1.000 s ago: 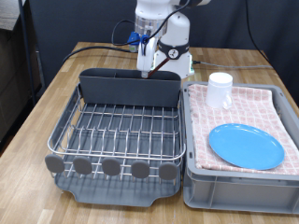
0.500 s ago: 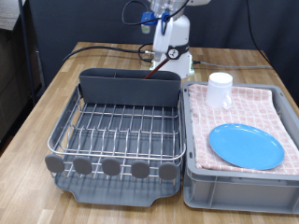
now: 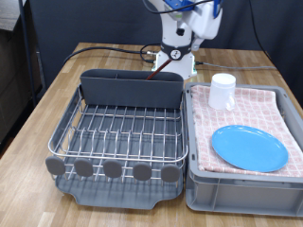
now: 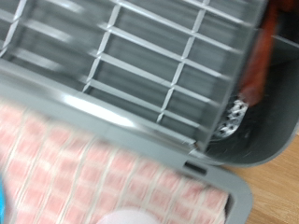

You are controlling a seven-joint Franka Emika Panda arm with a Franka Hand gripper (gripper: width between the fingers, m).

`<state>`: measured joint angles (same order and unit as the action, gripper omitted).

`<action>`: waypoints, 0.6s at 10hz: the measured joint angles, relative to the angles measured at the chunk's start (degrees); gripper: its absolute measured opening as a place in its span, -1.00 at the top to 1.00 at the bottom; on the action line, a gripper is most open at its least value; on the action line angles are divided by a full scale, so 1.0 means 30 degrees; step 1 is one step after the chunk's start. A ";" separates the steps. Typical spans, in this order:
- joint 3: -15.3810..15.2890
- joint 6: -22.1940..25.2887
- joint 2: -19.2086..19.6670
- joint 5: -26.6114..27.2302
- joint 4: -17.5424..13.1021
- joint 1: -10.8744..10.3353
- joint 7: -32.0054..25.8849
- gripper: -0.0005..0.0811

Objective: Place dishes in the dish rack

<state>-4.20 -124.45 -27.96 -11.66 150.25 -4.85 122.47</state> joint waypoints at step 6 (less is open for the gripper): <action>-0.0238 -0.2438 0.1625 -0.0006 -0.1026 -0.0587 -0.0801 -0.98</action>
<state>-4.92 -131.76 -23.08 -11.68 147.17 -6.61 120.07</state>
